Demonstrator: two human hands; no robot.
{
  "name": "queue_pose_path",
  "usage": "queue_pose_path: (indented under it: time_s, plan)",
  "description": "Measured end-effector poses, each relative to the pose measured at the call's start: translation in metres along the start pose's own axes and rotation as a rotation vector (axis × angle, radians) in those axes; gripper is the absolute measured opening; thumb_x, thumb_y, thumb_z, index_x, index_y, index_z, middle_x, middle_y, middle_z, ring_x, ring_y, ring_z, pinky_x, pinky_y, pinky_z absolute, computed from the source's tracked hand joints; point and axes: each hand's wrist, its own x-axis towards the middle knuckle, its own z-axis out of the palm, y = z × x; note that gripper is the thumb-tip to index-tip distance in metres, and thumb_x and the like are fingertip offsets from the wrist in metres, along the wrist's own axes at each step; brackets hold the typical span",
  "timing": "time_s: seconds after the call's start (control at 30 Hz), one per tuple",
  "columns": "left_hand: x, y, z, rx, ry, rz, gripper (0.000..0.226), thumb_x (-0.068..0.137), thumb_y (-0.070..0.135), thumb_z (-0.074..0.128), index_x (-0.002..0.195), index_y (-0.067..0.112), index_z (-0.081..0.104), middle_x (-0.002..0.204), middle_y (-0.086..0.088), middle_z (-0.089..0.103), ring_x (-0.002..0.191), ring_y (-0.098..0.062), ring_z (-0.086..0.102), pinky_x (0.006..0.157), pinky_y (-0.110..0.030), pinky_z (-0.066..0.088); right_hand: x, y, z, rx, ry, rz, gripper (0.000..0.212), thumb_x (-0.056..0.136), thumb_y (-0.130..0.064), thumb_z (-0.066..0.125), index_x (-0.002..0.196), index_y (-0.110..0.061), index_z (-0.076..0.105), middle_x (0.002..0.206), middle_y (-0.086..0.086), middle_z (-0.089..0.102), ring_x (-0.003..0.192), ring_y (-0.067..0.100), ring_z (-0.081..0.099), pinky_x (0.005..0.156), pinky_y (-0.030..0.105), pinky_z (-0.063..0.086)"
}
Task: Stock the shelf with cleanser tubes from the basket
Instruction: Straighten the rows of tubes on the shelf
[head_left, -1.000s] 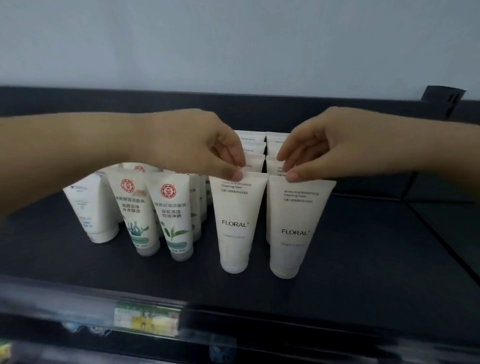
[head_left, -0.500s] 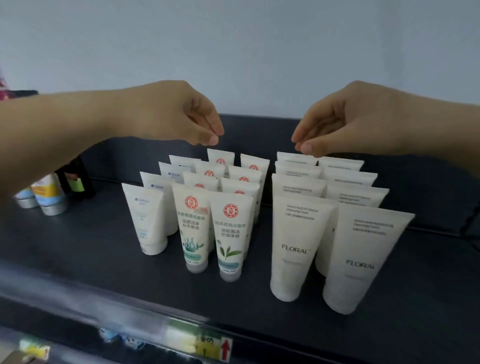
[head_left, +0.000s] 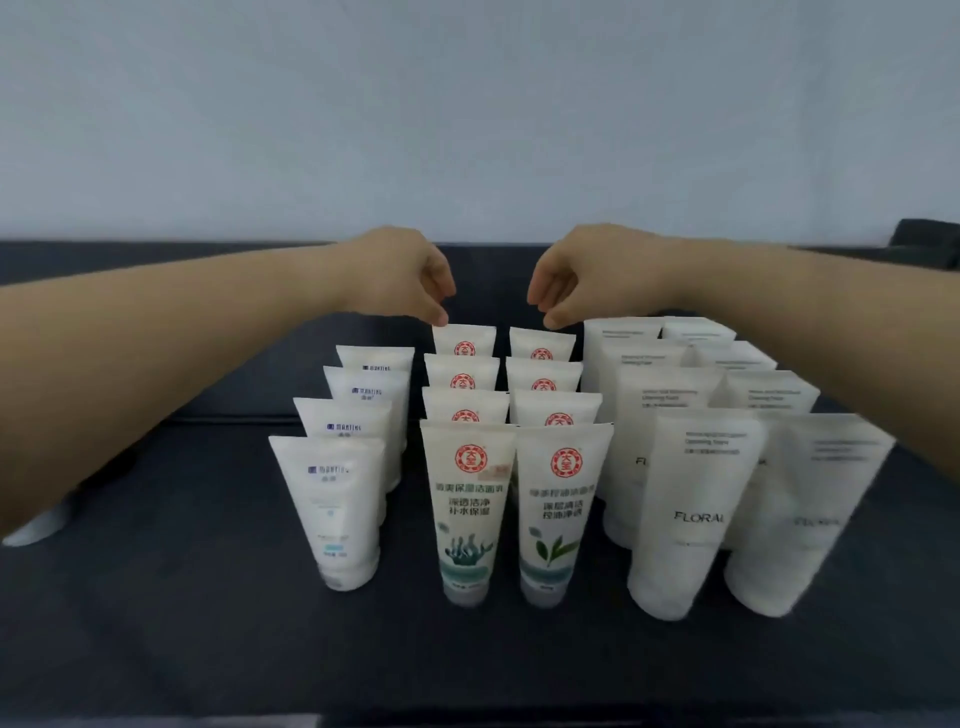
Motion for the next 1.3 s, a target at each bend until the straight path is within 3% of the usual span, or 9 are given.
queue_pose_path:
  time_s: [0.17, 0.33, 0.47, 0.57, 0.67, 0.93, 1.07, 1.3]
  plan:
    - [0.024, -0.006, 0.012, -0.007, -0.089, 0.082, 0.036, 0.082, 0.029, 0.071, 0.117, 0.020, 0.066, 0.111, 0.007, 0.068, 0.102, -0.012, 0.061, 0.095, -0.028, 0.044, 0.024, -0.005, 0.013, -0.164, -0.121, 0.074, 0.040, 0.081, -0.029, 0.072, 0.116, -0.014, 0.063, 0.111, -0.002, 0.066, 0.101, 0.017, 0.060, 0.093, 0.034, 0.049]
    - [0.038, -0.010, 0.023, -0.056, -0.215, 0.121, 0.027, 0.083, 0.025, 0.071, 0.108, 0.015, 0.070, 0.099, 0.004, 0.070, 0.094, -0.016, 0.066, 0.085, -0.027, 0.052, 0.040, -0.006, 0.030, -0.282, -0.192, 0.109, 0.036, 0.081, -0.029, 0.072, 0.110, -0.011, 0.064, 0.105, 0.004, 0.066, 0.095, 0.022, 0.060, 0.077, 0.030, 0.049]
    - [0.043, -0.011, 0.033, -0.109, -0.261, 0.109, 0.019, 0.086, 0.021, 0.068, 0.101, 0.010, 0.070, 0.097, -0.001, 0.071, 0.085, -0.016, 0.069, 0.075, -0.022, 0.056, 0.044, -0.004, 0.036, -0.292, -0.203, 0.118, 0.023, 0.083, -0.027, 0.070, 0.091, -0.007, 0.064, 0.081, 0.002, 0.061, 0.077, 0.021, 0.056, 0.059, 0.023, 0.042]
    - [0.045, -0.010, 0.036, -0.116, -0.262, 0.106, 0.016, 0.086, 0.020, 0.068, 0.097, 0.009, 0.072, 0.094, -0.002, 0.073, 0.084, -0.017, 0.071, 0.077, -0.024, 0.057, 0.048, -0.001, 0.038, -0.304, -0.192, 0.096, 0.028, 0.082, -0.028, 0.070, 0.095, -0.002, 0.067, 0.086, 0.008, 0.066, 0.073, 0.020, 0.055, 0.064, 0.030, 0.045]
    - [0.044, -0.010, 0.036, -0.098, -0.253, 0.107, 0.017, 0.086, 0.020, 0.068, 0.098, 0.010, 0.073, 0.092, -0.001, 0.073, 0.082, -0.017, 0.071, 0.079, -0.026, 0.057, 0.050, 0.003, 0.040, -0.298, -0.167, 0.068, 0.029, 0.082, -0.027, 0.069, 0.100, -0.004, 0.068, 0.097, 0.011, 0.069, 0.085, 0.025, 0.063, 0.073, 0.035, 0.051]
    - [0.040, -0.010, 0.038, -0.064, -0.191, 0.085, 0.020, 0.086, 0.024, 0.067, 0.101, 0.011, 0.073, 0.091, -0.001, 0.073, 0.077, -0.015, 0.071, 0.072, -0.021, 0.053, 0.050, 0.007, 0.041, -0.271, -0.129, 0.028, 0.027, 0.084, -0.026, 0.069, 0.106, -0.010, 0.067, 0.101, 0.005, 0.067, 0.090, 0.022, 0.062, 0.072, 0.029, 0.048]
    - [0.037, -0.009, 0.040, -0.051, -0.163, 0.068, 0.023, 0.087, 0.025, 0.066, 0.104, 0.011, 0.073, 0.094, -0.002, 0.073, 0.077, -0.016, 0.070, 0.071, -0.020, 0.052, 0.051, 0.008, 0.043, -0.254, -0.132, 0.025, 0.031, 0.085, -0.025, 0.068, 0.112, -0.010, 0.065, 0.106, 0.005, 0.067, 0.094, 0.022, 0.062, 0.082, 0.033, 0.052]
    - [0.034, -0.006, 0.041, -0.022, -0.136, 0.051, 0.022, 0.087, 0.026, 0.066, 0.101, 0.010, 0.073, 0.093, -0.004, 0.074, 0.079, -0.018, 0.070, 0.075, -0.028, 0.054, 0.051, 0.009, 0.043, -0.242, -0.121, 0.006, 0.032, 0.086, -0.025, 0.067, 0.114, -0.009, 0.065, 0.108, 0.006, 0.067, 0.095, 0.022, 0.062, 0.081, 0.032, 0.051]
